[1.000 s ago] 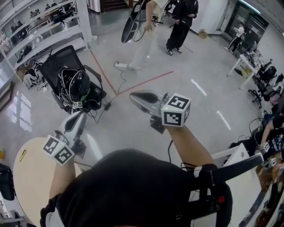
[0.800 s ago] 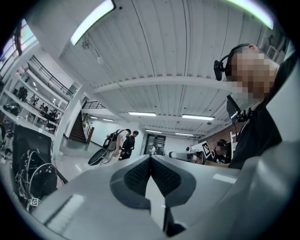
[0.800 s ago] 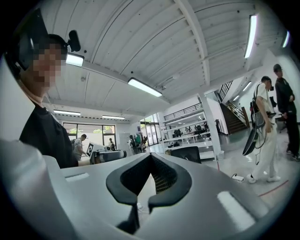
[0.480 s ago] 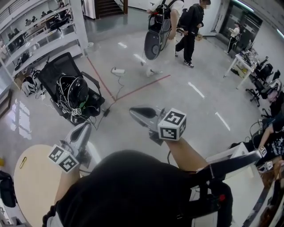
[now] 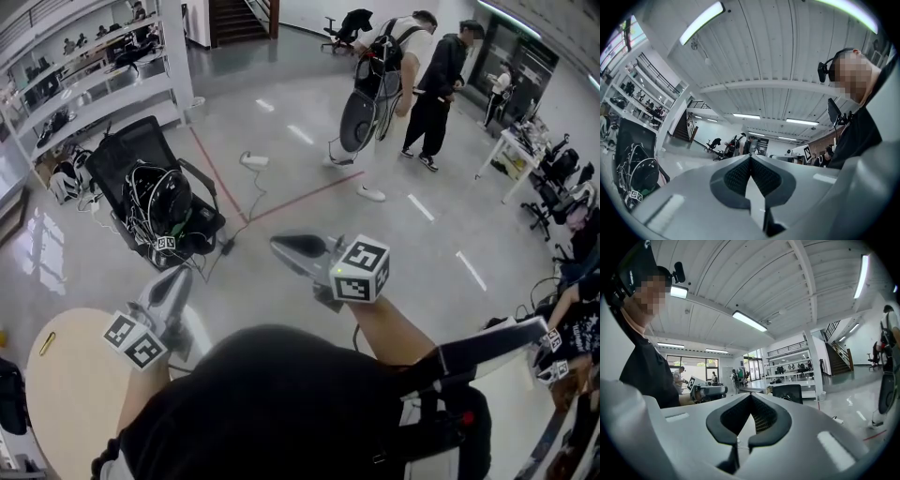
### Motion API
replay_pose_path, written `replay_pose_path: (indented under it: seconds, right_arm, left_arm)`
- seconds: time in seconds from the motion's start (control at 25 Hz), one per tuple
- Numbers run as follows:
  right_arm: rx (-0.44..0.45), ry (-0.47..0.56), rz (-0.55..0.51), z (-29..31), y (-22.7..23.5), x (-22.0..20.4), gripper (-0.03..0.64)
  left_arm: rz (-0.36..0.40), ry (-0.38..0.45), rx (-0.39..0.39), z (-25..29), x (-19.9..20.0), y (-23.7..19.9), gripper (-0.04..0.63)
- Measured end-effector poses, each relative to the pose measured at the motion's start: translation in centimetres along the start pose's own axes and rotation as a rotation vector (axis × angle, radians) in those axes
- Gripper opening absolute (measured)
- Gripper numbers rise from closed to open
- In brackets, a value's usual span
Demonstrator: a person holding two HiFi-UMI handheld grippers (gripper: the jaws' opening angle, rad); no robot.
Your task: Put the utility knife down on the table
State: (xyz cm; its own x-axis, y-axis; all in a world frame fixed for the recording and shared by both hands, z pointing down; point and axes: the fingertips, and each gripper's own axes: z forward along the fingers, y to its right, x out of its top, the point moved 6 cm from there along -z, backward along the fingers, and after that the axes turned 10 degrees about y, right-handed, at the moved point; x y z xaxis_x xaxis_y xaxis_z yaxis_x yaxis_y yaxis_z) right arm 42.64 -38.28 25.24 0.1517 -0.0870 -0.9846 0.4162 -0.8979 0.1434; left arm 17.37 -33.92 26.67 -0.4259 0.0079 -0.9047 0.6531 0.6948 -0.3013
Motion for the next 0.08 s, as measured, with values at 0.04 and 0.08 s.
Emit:
replay_pose_path:
  seconds: [0.04,0.08]
  right_arm:
    - [0.001,-0.001,-0.001,0.1,0.15,-0.18,0.014]
    - [0.002,-0.002,-0.002,0.2,0.31,-0.37,0.012]
  left_arm:
    - [-0.001,0.0,0.002,-0.03,-0.15,-0.27,-0.002]
    - [-0.003,0.0,0.004,-0.07,-0.3,-0.54,-0.002]
